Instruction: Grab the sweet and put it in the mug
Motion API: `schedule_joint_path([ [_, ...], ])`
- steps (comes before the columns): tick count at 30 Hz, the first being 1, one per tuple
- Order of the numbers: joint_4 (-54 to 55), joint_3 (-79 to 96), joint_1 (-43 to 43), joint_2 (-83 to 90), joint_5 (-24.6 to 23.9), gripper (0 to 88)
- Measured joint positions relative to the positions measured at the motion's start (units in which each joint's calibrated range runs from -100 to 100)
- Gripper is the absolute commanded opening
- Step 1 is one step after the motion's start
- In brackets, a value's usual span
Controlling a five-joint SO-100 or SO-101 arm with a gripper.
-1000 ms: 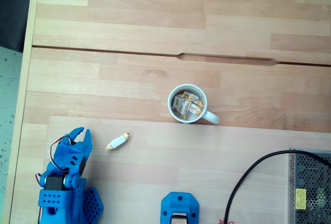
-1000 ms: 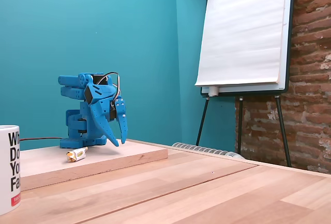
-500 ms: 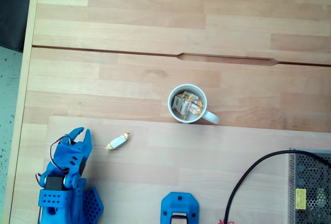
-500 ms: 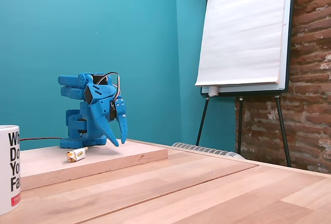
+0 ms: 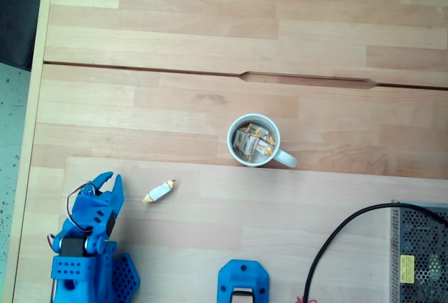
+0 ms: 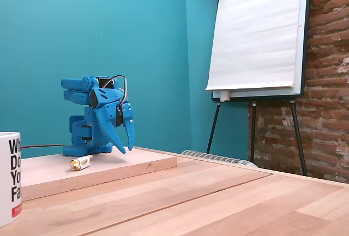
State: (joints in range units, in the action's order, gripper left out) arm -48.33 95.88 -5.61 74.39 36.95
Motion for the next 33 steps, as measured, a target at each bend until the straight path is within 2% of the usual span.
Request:
schedule_joint_path([
  [10, 0.0, -15.78, 0.3, -22.34, -6.35, 5.1],
  [16, -0.49, -20.89, 0.3, -28.97, -6.4, 15.3],
  [25, -19.61, -31.82, 0.52, -32.06, -2.59, 36.2],
  [30, -30.76, -42.58, 5.54, -32.06, -1.22, 41.9],
  [33, -32.55, -48.5, 9.68, -32.97, -0.05, 42.7],
])
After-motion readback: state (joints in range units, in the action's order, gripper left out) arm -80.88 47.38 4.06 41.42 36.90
